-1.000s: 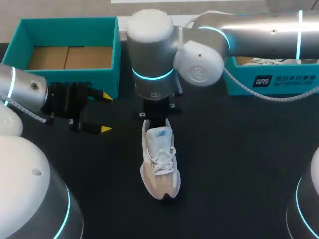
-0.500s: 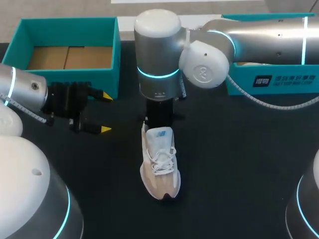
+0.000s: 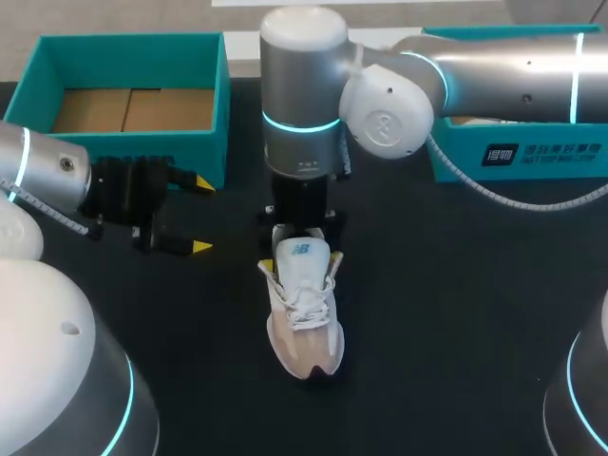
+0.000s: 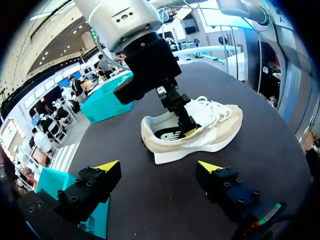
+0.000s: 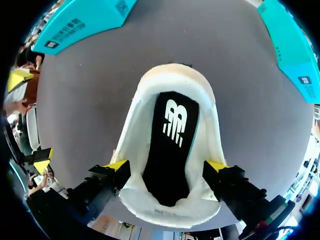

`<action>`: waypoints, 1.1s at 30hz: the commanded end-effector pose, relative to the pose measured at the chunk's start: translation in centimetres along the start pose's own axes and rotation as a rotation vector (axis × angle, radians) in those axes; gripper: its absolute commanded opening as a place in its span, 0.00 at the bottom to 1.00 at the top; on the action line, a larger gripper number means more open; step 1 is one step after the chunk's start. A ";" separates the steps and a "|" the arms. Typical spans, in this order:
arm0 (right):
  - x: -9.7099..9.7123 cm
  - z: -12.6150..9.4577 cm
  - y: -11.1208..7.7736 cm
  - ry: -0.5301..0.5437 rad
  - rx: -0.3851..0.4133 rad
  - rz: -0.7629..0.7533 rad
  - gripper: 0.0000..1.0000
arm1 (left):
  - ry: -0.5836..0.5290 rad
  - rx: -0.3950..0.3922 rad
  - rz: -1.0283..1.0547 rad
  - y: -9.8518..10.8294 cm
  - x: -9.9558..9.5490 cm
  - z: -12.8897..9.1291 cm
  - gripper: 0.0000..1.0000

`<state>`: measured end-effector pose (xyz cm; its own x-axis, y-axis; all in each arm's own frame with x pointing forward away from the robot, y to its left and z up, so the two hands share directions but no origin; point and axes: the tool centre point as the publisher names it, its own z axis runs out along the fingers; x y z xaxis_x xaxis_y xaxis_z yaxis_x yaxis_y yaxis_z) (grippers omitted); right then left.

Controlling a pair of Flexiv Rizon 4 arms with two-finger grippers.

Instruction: Take the shoe out of the shoebox, open the shoe tongue, remove and reinsert the insole, then place the shoe into the shoebox

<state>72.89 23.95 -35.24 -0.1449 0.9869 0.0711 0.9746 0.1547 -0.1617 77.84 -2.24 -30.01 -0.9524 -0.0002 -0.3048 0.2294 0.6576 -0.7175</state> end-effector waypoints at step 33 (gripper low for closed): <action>0.8 -4.8 -2.9 -0.088 -0.130 0.089 0.22 | 0.001 -0.004 0.000 -0.1 0.1 -0.1 1.00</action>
<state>70.98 24.29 -29.52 -0.0711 0.9970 -0.0291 0.9969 0.0700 -0.0366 77.84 -2.24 -30.00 -0.9524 -0.0002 -0.3047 0.2294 0.6577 -0.7175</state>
